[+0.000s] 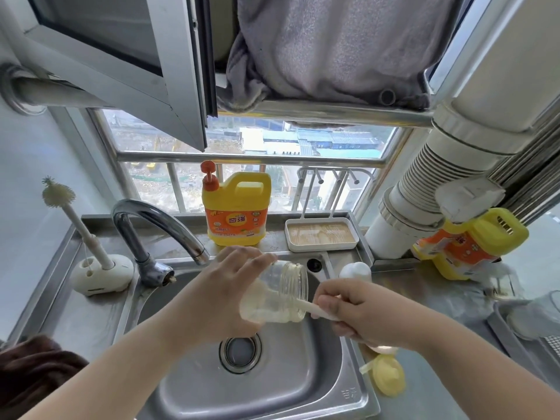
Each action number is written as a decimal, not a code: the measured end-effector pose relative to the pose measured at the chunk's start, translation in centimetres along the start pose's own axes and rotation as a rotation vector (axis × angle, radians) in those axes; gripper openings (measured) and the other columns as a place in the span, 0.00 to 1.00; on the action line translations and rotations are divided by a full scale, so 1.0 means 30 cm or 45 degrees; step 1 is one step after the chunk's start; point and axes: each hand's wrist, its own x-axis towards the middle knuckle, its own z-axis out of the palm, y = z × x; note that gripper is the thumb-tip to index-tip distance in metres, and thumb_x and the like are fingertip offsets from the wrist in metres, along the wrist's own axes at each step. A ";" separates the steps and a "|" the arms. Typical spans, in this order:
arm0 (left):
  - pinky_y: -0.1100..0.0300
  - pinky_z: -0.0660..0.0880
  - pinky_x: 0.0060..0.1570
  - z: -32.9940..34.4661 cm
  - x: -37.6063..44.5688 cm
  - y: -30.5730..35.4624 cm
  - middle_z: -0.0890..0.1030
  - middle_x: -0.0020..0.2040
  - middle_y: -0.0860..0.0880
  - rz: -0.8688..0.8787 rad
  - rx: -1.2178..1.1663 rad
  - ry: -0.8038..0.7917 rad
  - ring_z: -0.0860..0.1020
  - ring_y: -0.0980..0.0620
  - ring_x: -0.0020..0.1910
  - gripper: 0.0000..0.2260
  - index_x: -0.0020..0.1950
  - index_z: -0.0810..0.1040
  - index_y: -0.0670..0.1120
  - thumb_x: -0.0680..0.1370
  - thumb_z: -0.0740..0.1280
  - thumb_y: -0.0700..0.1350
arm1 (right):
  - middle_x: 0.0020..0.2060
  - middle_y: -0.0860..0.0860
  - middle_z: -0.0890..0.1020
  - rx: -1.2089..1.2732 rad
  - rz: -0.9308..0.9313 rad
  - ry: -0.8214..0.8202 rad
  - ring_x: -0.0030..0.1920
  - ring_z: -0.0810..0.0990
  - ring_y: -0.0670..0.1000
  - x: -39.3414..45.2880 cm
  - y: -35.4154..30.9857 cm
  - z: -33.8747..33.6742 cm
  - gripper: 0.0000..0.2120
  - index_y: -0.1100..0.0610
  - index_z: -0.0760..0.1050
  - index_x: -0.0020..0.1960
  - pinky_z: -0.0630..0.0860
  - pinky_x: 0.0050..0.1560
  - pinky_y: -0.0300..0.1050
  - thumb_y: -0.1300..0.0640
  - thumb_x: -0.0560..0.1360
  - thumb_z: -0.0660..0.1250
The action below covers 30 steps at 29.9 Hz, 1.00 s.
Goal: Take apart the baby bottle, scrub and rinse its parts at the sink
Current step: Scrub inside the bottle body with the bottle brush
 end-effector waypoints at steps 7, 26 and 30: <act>0.60 0.73 0.53 0.040 -0.017 -0.004 0.76 0.57 0.48 0.071 -0.026 -0.045 0.72 0.52 0.56 0.41 0.67 0.67 0.49 0.57 0.77 0.56 | 0.26 0.44 0.72 -0.280 0.066 -0.081 0.24 0.66 0.43 -0.005 -0.001 0.017 0.09 0.49 0.71 0.42 0.64 0.25 0.34 0.49 0.79 0.60; 0.62 0.69 0.59 0.079 -0.037 -0.022 0.73 0.62 0.51 -0.107 -0.095 -0.127 0.71 0.51 0.61 0.43 0.70 0.65 0.52 0.58 0.75 0.59 | 0.28 0.45 0.70 -1.001 -0.062 0.520 0.29 0.69 0.44 -0.050 0.060 -0.075 0.09 0.45 0.70 0.40 0.61 0.28 0.36 0.46 0.78 0.61; 0.65 0.64 0.58 0.061 -0.028 -0.024 0.74 0.62 0.51 -0.191 -0.216 -0.095 0.70 0.54 0.59 0.42 0.71 0.66 0.53 0.58 0.70 0.62 | 0.26 0.46 0.73 -1.373 -0.420 0.936 0.24 0.72 0.48 -0.034 0.090 -0.048 0.05 0.48 0.74 0.39 0.53 0.24 0.35 0.51 0.73 0.63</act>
